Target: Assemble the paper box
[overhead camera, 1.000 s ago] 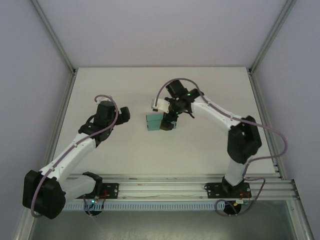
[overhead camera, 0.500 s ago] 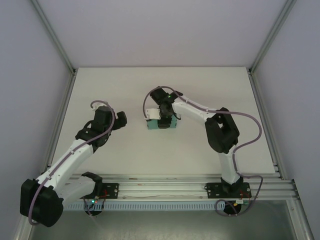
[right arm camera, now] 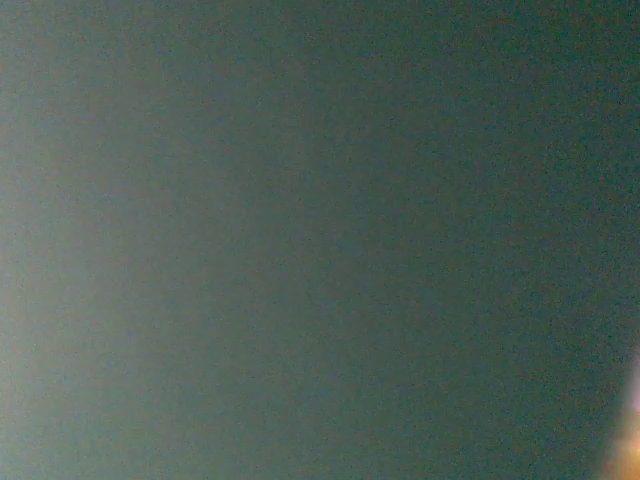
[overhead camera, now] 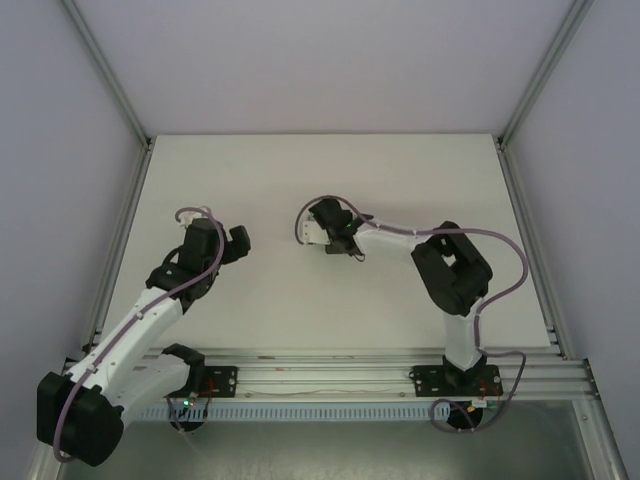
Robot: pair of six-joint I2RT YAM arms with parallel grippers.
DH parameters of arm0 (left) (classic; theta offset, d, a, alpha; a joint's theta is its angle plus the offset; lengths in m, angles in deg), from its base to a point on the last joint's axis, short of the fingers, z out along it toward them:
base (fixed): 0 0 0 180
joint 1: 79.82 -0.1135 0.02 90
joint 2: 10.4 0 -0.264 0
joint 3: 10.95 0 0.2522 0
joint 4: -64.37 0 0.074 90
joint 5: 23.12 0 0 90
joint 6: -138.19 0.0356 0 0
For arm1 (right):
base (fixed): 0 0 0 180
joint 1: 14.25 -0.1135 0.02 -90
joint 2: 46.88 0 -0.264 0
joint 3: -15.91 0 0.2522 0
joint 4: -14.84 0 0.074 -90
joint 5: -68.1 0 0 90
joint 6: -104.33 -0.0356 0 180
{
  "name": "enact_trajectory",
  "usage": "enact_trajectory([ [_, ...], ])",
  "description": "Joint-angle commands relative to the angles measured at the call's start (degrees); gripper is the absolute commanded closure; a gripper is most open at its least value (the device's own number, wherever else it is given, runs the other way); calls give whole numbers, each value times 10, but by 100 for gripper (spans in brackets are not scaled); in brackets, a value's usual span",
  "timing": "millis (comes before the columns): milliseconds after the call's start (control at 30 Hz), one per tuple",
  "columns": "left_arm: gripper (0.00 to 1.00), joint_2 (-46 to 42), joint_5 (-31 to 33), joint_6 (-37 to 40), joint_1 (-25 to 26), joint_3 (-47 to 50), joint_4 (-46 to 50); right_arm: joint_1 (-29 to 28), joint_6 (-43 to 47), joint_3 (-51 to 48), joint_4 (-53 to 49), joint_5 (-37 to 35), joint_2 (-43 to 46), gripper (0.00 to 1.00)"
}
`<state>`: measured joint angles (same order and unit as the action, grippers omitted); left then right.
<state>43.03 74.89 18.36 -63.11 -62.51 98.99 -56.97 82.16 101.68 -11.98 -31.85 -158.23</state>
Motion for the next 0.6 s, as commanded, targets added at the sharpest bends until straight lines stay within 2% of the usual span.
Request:
enact_trajectory([
  [0, 0, -13, 12, -4, -5, 3, 12, -10, -25, -16, -3, -2, 45, 20],
  [100, 0, -16, 7, -3, -5, 2, 9, -17, -46, -30, -34, 22, 78, 0],
  [300, 0, -15, -2, 0, -5, -1, -3, -22, -102, -28, -133, 123, 155, 0],
  [433, 0, -5, 21, 17, -6, -11, -19, -18, -167, -55, -106, 141, 225, 0],
  [567, 0, 27, 64, 79, -23, -10, -91, 24, -307, -114, -29, 145, 308, 0],
])
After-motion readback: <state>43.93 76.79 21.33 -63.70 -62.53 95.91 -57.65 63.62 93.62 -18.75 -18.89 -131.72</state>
